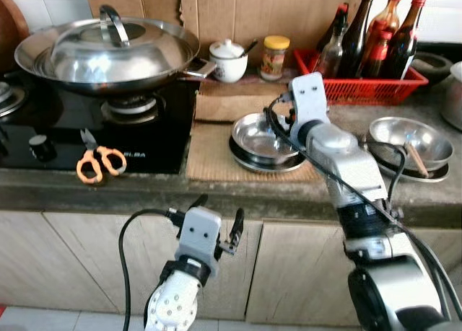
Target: Kitchen organization
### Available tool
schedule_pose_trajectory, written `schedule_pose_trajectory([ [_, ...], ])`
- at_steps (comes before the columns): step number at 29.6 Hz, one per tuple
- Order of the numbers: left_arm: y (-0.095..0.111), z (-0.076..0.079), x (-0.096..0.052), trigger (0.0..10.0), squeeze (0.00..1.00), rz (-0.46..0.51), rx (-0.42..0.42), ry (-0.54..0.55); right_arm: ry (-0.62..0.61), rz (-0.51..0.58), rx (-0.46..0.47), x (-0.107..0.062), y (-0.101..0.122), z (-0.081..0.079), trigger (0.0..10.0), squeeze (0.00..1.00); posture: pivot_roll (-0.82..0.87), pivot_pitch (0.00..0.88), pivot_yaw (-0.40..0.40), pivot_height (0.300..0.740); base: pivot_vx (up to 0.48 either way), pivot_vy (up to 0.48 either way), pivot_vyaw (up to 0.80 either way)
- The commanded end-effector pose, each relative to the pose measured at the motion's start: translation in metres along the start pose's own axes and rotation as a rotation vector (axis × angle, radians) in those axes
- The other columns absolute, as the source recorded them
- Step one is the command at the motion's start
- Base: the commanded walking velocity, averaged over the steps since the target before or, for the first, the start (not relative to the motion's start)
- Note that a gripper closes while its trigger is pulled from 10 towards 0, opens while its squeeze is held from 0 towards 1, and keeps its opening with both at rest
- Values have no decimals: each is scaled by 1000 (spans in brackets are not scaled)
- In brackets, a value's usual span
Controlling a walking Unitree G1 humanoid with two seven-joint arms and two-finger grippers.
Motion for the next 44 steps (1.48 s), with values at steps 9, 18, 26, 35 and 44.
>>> schedule_pose_trajectory([
  [9, 3, 4, -2, 10000, 0, 7, -4, -6, -109, -125, 28, 11, -2, 33, 10000, 0, 49, 65, -77, 740, 0, 0, 0],
  [18, 0, 5, -3, 10000, 0, 2, -5, -11, -86, -168, 13, 15, -1, 35, 10000, 0, 48, 52, -76, 740, 0, 0, 0],
  [26, -2, 4, -3, 10000, 0, -3, -6, -9, -105, -241, 63, 16, -10, 44, 10000, 0, 47, 44, -75, 740, 0, 0, 0],
  [35, -2, 5, -2, 10000, 0, -4, -3, -15, -79, -290, 106, 16, -15, 43, 10000, 0, 47, 51, -75, 740, 0, 0, 0],
  [44, -2, 5, -2, 10000, 0, 0, -2, -20, -16, -345, 119, 14, -17, 37, 10000, 0, 39, 62, -73, 740, 0, 0, 0],
])
Point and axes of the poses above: a point about 5 cm out from each wrist's last joint towards the gripper, its own x axis pointing out of the wrist towards the gripper, its own y axis along the axis of the wrist's last joint, z = x × y, the point moved 5 cm from there along x, pointing out of the wrist towards the gripper, and after that the axes turned 5 degrees about x, right-handed, at the moved point
